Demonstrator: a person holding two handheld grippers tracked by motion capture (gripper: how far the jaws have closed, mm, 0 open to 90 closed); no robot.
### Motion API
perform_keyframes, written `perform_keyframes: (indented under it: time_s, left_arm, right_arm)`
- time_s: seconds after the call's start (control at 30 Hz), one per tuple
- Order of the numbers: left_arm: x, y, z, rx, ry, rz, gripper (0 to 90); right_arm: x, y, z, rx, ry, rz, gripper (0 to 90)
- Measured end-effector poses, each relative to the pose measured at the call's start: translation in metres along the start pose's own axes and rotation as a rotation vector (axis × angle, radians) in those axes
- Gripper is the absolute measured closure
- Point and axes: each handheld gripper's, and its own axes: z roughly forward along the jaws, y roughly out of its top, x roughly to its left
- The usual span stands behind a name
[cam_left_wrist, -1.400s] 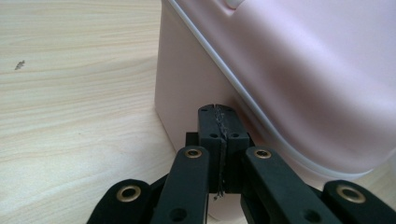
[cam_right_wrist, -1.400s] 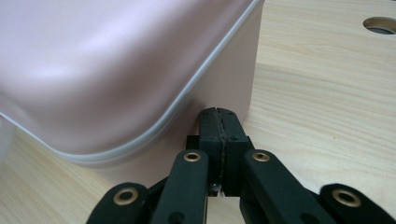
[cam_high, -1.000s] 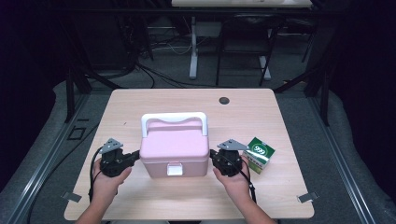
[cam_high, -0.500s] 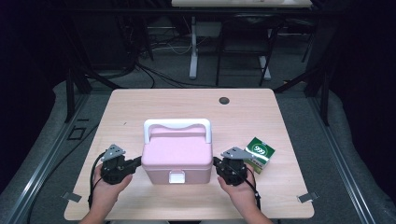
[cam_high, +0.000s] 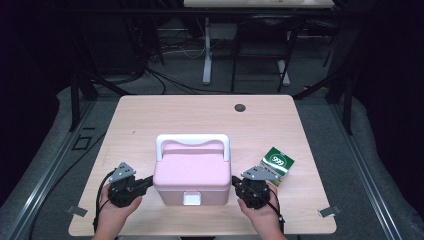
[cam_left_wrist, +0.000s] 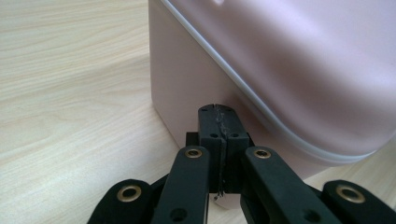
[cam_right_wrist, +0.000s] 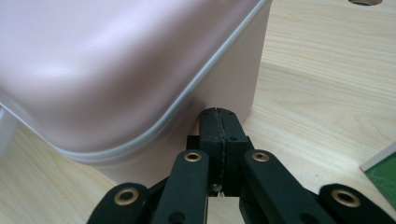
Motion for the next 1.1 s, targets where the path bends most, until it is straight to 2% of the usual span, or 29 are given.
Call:
perform_keyframes:
  time_s: [0.1,0.37,0.57,0.63,0.67,0.7,0.73,0.83,1.1]
  left_arm:
    - [-0.002,-0.001,-0.001,-0.001,-0.003,0.007,90.0]
    - [-0.001,-0.001,0.001,0.0,-0.015,0.002,89.9]
    - [0.003,0.0,0.002,0.005,-0.036,0.007,89.6]
    - [0.005,0.001,0.001,0.014,-0.046,0.015,88.5]
    - [0.006,0.002,0.0,0.013,-0.049,0.017,88.5]
    - [0.006,0.003,-0.001,0.009,-0.053,0.016,87.3]
    - [0.008,0.006,-0.004,0.008,-0.065,0.016,84.9]
    - [0.01,0.009,-0.006,0.005,-0.066,0.014,82.8]
    - [0.015,0.02,-0.011,0.005,-0.068,0.009,76.4]
  right_arm:
    - [0.0,-0.002,-0.002,-0.002,-0.011,-0.006,90.0]
    - [-0.001,-0.004,-0.003,-0.013,-0.002,0.002,90.0]
    - [-0.005,-0.001,-0.002,0.001,0.016,-0.033,90.0]
    - [-0.008,0.0,-0.002,0.016,0.023,-0.027,90.0]
    - [-0.01,0.001,-0.002,0.013,0.064,-0.015,90.0]
    - [-0.012,0.002,-0.003,0.009,0.091,-0.013,89.5]
    - [-0.012,0.005,-0.005,0.005,0.068,-0.013,88.5]
    - [-0.013,0.008,-0.007,-0.001,0.068,-0.021,88.0]
    - [-0.019,0.019,-0.011,0.01,0.095,-0.014,84.6]
